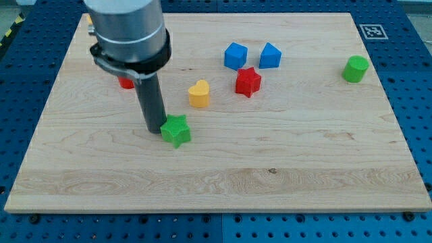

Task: Slide the green star towards the bottom right

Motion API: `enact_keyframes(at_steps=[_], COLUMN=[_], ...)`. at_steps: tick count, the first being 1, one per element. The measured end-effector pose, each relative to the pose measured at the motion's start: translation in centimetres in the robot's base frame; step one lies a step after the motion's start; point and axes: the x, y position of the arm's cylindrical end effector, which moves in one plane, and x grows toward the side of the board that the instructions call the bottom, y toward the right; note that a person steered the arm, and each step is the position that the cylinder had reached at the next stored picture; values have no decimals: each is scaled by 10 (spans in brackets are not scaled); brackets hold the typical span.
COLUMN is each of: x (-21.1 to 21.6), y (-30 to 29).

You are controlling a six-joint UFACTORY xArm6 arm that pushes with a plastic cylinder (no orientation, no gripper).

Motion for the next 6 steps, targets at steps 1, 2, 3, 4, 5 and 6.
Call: enact_keyframes(at_steps=[1,2,3,4,5,6], x=[33,37,25,15,22,19], y=[0,0,-5,-5,-7,2])
